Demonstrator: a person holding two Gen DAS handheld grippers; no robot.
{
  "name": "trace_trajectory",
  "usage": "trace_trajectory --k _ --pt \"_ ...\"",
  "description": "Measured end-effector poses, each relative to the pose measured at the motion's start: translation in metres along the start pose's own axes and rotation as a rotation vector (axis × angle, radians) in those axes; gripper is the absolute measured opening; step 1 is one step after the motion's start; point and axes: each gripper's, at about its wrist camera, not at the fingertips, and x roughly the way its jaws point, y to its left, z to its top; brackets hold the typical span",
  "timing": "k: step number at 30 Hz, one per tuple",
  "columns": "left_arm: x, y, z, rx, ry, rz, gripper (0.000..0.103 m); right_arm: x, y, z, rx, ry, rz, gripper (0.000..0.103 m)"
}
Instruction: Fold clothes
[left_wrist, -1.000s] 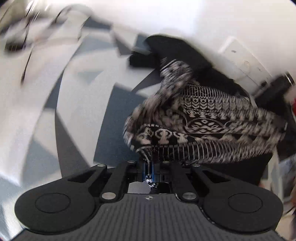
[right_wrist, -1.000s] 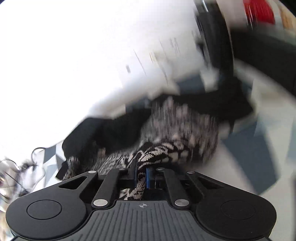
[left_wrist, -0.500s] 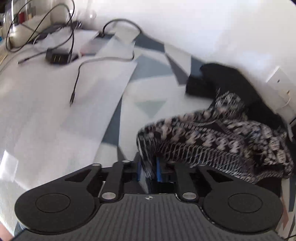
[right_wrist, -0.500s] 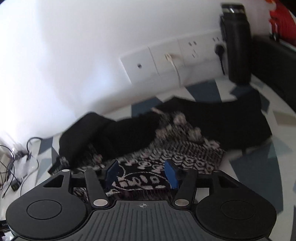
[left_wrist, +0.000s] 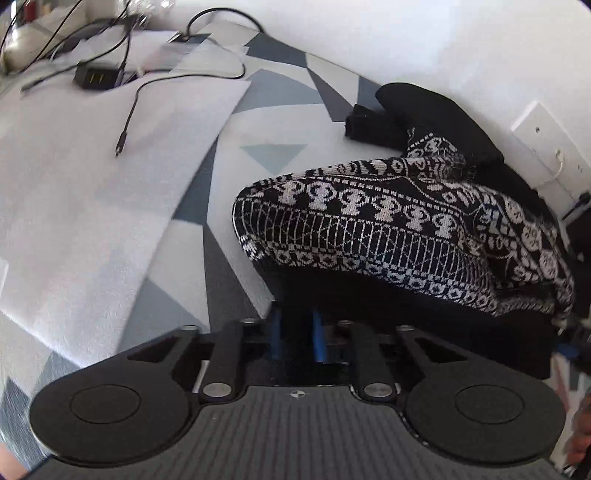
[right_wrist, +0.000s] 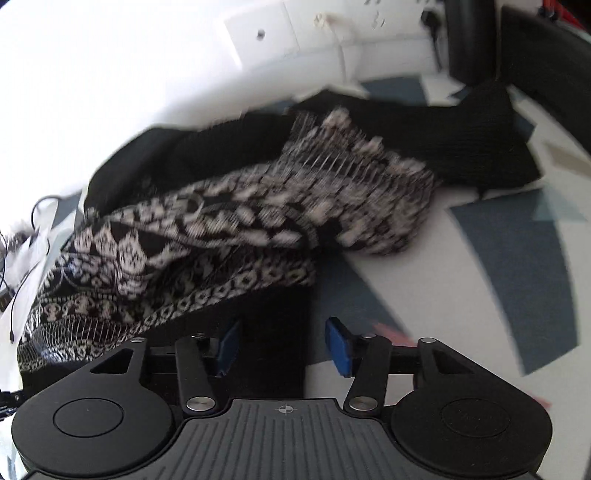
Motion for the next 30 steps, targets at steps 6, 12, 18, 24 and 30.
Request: trace_trajectory --k 6,12,18,24,30 --pt "-0.008 0.001 -0.001 0.039 -0.002 -0.022 0.007 -0.013 0.001 -0.003 0.013 -0.019 -0.015 0.008" --pt "-0.008 0.002 -0.013 0.077 0.054 -0.112 0.006 -0.062 -0.012 -0.037 0.072 -0.039 -0.065 0.007" --pt "-0.010 -0.024 -0.035 0.250 0.073 -0.205 0.006 -0.112 -0.017 -0.087 0.096 -0.029 -0.185 0.007" --pt "-0.013 -0.032 -0.044 0.247 0.091 -0.220 0.006 -0.139 -0.032 -0.134 0.211 0.046 -0.230 0.016" --pt "-0.028 -0.012 -0.054 0.141 0.070 -0.122 0.006 -0.141 -0.063 -0.124 0.318 -0.025 -0.188 0.034"
